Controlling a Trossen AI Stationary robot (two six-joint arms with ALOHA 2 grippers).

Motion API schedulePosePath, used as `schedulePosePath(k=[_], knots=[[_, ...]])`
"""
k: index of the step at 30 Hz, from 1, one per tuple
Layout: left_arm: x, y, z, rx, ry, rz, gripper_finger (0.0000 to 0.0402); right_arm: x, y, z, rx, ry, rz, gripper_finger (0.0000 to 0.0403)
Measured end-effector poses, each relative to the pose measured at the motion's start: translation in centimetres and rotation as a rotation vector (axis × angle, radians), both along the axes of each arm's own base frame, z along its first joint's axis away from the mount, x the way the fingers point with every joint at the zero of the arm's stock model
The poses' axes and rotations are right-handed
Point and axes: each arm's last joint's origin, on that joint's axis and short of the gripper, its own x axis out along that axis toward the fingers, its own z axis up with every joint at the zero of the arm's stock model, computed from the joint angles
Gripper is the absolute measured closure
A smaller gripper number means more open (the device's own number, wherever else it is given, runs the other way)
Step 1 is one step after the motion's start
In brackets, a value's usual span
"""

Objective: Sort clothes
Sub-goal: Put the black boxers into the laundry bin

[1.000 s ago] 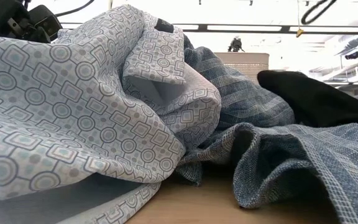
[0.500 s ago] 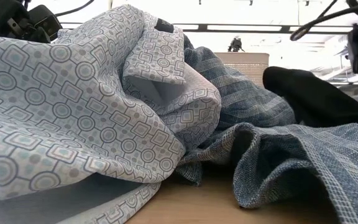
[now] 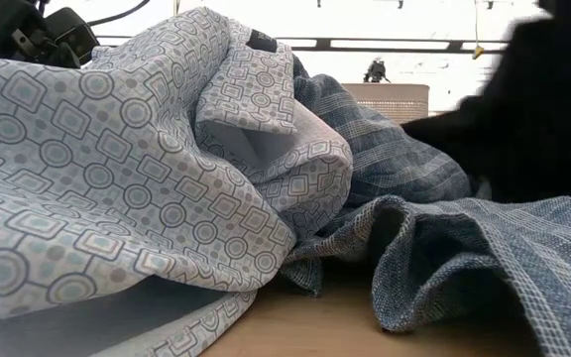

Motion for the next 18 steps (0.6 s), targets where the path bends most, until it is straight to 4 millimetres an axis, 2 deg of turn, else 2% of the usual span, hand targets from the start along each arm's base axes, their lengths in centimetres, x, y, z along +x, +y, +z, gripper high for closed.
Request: schedulePosePath(k=[9,18], knots=[[0.0,0.0,0.0,0.002,0.0,-0.001,0.0291,2.2,-4.6,9.5,-0.186,-0.183,0.042,0.04],[0.1,0.0,0.2,0.025,-0.022,-0.009,0.0291,4.0,-11.8,16.2,-0.344,-0.356,0.04,0.04]])
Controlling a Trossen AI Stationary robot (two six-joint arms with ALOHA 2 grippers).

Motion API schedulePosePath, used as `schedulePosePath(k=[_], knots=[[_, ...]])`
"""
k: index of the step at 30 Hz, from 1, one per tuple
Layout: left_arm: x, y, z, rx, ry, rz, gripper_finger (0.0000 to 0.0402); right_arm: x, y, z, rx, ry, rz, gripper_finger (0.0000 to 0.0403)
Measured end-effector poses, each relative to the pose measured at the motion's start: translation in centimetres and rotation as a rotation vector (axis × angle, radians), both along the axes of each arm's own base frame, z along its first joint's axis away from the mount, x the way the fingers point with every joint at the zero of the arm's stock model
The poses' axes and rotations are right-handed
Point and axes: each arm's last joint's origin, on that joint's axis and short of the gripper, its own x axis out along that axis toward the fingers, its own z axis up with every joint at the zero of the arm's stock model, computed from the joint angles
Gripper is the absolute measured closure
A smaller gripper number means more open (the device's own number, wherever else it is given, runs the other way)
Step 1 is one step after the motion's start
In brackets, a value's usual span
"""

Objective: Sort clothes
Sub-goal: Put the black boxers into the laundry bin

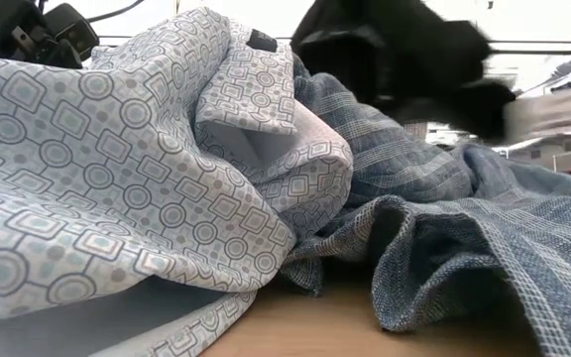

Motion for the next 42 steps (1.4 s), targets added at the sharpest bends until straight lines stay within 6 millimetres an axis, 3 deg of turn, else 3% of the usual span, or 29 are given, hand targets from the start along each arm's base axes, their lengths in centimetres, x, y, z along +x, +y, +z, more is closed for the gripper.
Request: schedulePosePath(k=[12,17,22,29,42], knots=[[0.0,0.0,0.0,0.004,0.006,-0.002,0.0291,1.7,-8.3,7.4,-0.225,-0.427,-0.001,0.04],[0.0,0.0,-0.1,0.004,0.006,-0.001,0.0291,1.6,-11.1,8.7,-0.303,-0.519,-0.064,0.04],[0.0,0.0,-0.1,0.005,0.01,-0.002,0.0291,1.1,-13.1,8.4,-0.316,-0.483,-0.127,0.04],[0.0,0.0,-0.1,0.02,0.01,-0.007,0.0291,0.9,-13.8,5.2,-0.201,-0.272,-0.181,0.04],[0.0,0.0,0.0,0.018,0.004,-0.007,0.0291,3.8,-16.2,-8.3,0.02,0.042,-0.271,0.04]])
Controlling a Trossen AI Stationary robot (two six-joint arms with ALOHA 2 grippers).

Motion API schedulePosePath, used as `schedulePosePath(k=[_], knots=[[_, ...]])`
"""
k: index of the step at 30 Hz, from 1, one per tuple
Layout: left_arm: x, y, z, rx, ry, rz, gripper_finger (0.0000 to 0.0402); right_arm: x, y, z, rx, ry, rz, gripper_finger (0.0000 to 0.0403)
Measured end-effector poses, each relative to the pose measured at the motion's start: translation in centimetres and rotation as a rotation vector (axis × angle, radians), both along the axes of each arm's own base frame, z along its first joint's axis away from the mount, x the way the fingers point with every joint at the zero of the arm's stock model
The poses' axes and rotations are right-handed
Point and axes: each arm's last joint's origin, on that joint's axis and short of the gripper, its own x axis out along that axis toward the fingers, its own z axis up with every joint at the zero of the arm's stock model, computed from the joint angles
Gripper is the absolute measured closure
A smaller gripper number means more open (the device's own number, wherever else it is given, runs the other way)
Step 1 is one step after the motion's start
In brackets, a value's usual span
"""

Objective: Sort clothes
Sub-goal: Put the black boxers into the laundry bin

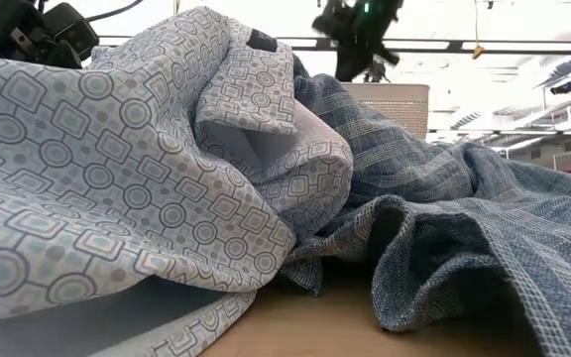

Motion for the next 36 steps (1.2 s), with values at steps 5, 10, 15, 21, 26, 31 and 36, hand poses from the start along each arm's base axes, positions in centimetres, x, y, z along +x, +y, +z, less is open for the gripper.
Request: schedulePosePath(k=[5,10,15,21,26,31,36], knots=[[0.0,0.0,0.0,0.0,0.001,0.0,0.0291,0.4,-1.5,-4.5,0.09,-0.053,-0.024,0.04],[0.0,0.0,0.0,0.0,0.002,0.0,0.0291,0.1,-2.9,-7.5,0.145,-0.099,-0.068,0.04],[0.0,0.0,0.0,0.0,0.003,0.0,0.0291,-0.5,-3.2,-9.1,0.169,-0.065,-0.086,0.04],[0.0,0.0,-0.1,0.0,0.006,0.0,0.0291,-0.8,-3.1,-10.0,0.194,-0.027,-0.056,0.0376],[0.0,0.0,-0.1,0.0,0.006,0.0,0.0291,-0.8,-3.1,-10.0,0.198,-0.029,-0.049,0.0324],[0.0,0.0,-0.1,0.0,0.006,0.0,0.0291,-0.5,-3.2,-9.2,0.194,-0.058,-0.039,0.0263],[0.0,0.0,-0.1,0.0,0.006,0.0,0.0291,0.0,-3.3,-6.4,0.164,-0.105,0.011,0.0223]])
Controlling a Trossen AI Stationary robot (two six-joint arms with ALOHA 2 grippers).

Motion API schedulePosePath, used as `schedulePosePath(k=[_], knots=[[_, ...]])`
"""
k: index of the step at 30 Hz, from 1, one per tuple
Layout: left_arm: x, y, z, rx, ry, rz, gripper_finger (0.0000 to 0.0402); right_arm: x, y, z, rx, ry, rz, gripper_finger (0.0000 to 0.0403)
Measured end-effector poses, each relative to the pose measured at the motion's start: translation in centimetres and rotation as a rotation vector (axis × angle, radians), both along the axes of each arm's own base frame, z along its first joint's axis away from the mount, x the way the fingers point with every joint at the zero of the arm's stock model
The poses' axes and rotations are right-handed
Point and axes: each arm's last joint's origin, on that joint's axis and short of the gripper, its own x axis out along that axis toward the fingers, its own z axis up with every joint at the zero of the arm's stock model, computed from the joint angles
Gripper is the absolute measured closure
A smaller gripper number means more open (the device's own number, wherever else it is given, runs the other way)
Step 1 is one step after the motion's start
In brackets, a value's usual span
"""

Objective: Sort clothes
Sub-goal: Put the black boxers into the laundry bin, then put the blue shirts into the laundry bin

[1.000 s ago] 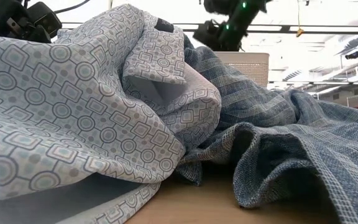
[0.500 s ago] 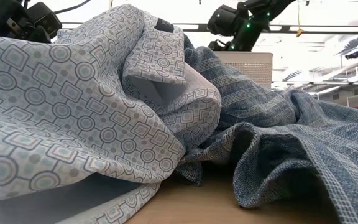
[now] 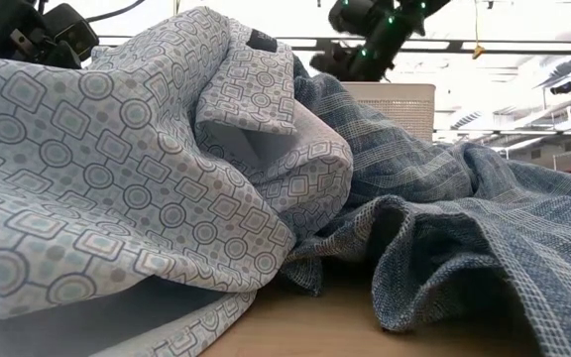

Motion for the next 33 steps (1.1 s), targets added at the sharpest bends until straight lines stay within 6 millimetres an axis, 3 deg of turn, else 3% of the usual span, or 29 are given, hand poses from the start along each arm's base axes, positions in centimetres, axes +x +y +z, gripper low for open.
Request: schedulePosePath(k=[8,13,22,33], knots=[[0.0,0.0,-0.1,0.0,0.006,0.0,0.0291,0.0,0.1,5.1,-0.041,-0.044,0.034,0.0207],[0.0,0.0,-0.1,0.0,0.007,0.0,0.0291,-0.2,1.2,7.2,-0.042,-0.033,0.067,0.0213],[0.0,0.0,0.0,0.0,0.004,0.0,0.0291,0.3,5.0,8.1,-0.092,0.006,0.186,0.0218],[0.0,0.0,0.0,0.0,0.002,0.0,0.0291,-1.8,11.4,10.8,-0.131,-0.057,0.308,0.0224]])
